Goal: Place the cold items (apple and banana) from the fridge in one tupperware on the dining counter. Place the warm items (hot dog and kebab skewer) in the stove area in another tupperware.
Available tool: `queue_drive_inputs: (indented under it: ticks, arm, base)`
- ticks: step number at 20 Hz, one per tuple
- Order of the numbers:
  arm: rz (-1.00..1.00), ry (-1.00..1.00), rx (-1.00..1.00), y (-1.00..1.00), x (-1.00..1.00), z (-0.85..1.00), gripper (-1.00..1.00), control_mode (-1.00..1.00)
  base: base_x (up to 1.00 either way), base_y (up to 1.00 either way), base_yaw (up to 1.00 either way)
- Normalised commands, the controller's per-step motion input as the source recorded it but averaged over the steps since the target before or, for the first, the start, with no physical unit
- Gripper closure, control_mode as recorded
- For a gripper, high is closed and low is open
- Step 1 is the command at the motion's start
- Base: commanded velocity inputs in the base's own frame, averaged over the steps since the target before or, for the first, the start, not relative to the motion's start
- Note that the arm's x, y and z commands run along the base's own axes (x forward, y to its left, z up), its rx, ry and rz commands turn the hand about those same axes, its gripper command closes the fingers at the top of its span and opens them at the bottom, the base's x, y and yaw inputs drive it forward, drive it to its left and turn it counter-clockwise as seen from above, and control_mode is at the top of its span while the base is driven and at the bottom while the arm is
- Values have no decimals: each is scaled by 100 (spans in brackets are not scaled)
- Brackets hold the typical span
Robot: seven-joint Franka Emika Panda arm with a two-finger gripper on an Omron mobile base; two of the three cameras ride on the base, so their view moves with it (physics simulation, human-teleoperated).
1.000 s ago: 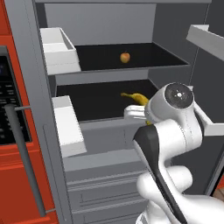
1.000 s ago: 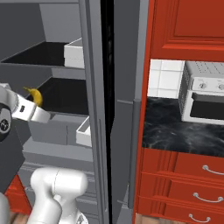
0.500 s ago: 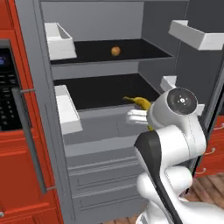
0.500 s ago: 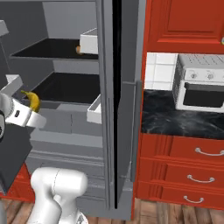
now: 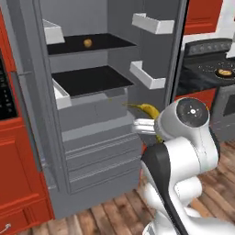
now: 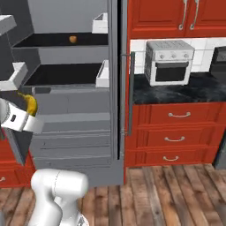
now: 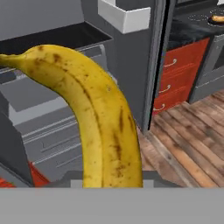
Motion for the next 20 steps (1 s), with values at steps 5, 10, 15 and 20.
queue_drive_inputs:
  ticks: [5,10,15,20]
  arm:
    - [0,0,0,0,0,0,100,100]
    - [0,0,0,0,0,0,100,100]
    - [0,0,0,0,0,0,100,100]
    - [0,0,0,0,0,0,100,100]
  base:
    - [-65,0,-74]
    - [-61,0,-79]
    - [-63,0,-76]
    - [-63,0,-75]
